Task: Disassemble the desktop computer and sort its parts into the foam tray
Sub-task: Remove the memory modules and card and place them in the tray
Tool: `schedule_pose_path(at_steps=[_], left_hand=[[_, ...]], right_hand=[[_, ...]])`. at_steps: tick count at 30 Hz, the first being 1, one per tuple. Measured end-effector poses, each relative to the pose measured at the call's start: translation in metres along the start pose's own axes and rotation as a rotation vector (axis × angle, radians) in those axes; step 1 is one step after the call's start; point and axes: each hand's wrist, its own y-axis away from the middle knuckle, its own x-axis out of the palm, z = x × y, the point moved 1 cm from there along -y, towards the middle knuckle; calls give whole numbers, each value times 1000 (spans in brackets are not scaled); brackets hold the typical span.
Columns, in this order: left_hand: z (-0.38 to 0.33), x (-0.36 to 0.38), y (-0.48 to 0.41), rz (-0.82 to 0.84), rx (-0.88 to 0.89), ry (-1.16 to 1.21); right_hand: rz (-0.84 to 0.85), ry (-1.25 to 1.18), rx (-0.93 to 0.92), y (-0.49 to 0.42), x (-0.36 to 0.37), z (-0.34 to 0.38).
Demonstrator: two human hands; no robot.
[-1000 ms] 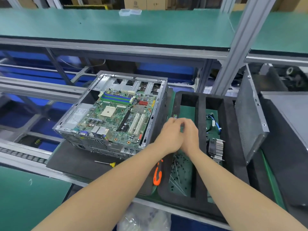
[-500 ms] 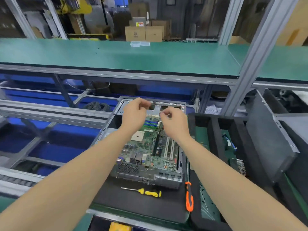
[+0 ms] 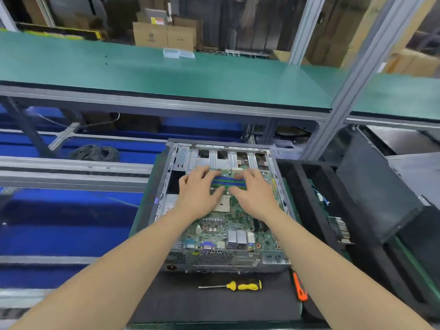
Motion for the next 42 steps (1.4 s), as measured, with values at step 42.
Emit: schedule_pose_path(at_steps=[42], left_hand=[[-1,-4,3,25,-18,71]], right_hand=[[219,15,-143,27,-26,-11]])
